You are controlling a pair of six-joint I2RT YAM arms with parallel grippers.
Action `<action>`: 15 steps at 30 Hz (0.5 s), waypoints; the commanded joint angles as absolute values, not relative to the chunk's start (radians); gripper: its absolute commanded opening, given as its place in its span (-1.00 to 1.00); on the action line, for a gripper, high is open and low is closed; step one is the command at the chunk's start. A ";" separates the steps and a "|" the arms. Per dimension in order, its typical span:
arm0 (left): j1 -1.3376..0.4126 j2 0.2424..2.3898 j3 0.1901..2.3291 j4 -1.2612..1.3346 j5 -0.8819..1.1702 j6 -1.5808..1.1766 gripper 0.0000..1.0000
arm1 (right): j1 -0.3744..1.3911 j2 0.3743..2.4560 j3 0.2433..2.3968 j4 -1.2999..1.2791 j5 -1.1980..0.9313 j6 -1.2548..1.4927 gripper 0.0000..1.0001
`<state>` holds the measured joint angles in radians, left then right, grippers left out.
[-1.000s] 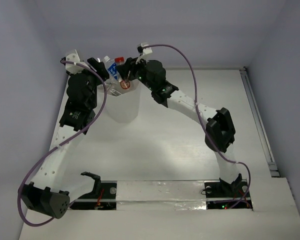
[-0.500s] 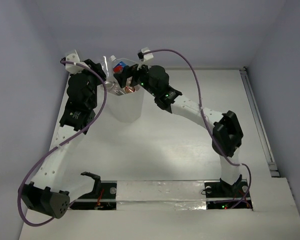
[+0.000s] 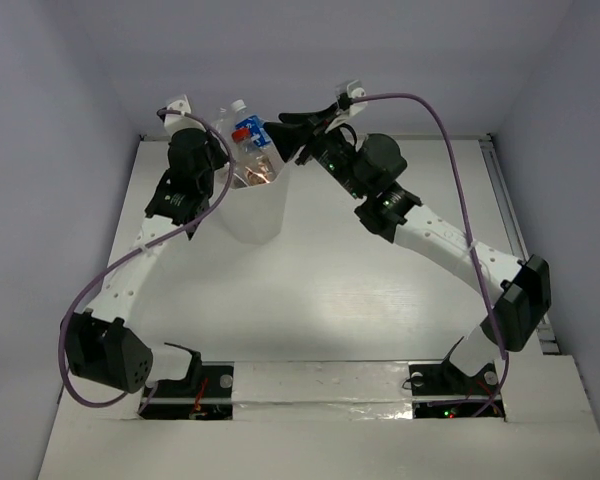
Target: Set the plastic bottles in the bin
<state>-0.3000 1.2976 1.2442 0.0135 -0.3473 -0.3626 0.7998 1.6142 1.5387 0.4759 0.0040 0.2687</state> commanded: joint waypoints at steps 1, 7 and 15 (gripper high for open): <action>-0.296 1.345 1.305 0.002 -0.339 -0.385 -0.75 | 0.802 1.557 1.461 0.549 -0.035 0.282 0.04; -0.296 1.398 1.307 -0.054 -0.292 -0.439 -1.00 | 0.802 1.482 1.364 0.584 -0.026 0.293 0.05; -0.296 1.180 1.217 -0.014 -0.265 -0.495 -1.00 | 0.802 1.468 1.347 0.566 -0.003 0.290 0.05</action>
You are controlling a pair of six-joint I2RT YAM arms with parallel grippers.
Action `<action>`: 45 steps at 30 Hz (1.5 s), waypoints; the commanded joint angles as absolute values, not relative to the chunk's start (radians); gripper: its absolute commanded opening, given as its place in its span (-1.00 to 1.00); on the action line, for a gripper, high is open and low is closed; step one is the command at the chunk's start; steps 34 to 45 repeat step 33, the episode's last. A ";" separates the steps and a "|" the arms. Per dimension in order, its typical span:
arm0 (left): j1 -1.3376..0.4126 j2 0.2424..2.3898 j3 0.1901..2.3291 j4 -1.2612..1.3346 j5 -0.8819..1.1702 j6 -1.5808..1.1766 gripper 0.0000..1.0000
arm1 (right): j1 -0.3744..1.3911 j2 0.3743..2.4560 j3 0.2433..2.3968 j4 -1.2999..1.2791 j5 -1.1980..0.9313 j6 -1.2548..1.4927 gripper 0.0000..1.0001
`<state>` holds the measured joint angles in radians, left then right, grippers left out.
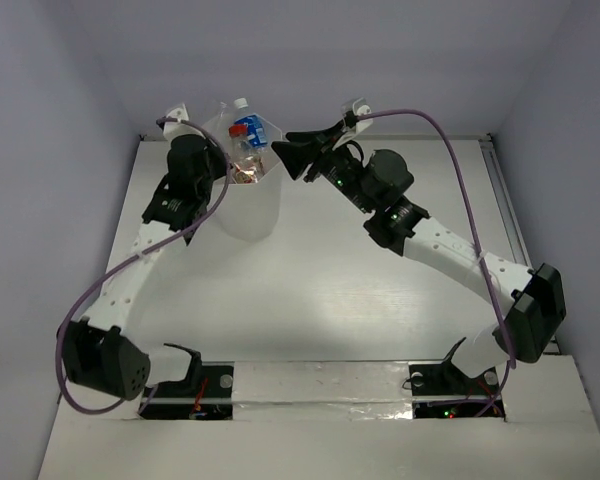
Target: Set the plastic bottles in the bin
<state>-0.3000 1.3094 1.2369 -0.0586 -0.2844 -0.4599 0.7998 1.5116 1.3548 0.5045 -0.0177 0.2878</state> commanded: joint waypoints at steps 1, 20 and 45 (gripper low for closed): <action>-0.296 1.163 1.209 -0.011 -0.253 -0.499 -1.00 | 0.802 1.468 1.345 0.568 -0.005 0.294 0.05; -0.296 0.721 0.999 0.072 0.075 -0.474 0.44 | 0.802 0.981 1.016 0.416 0.102 0.345 -1.00; -0.296 0.411 0.781 0.002 0.101 -0.511 0.68 | 0.802 0.494 0.750 0.330 0.342 0.368 0.13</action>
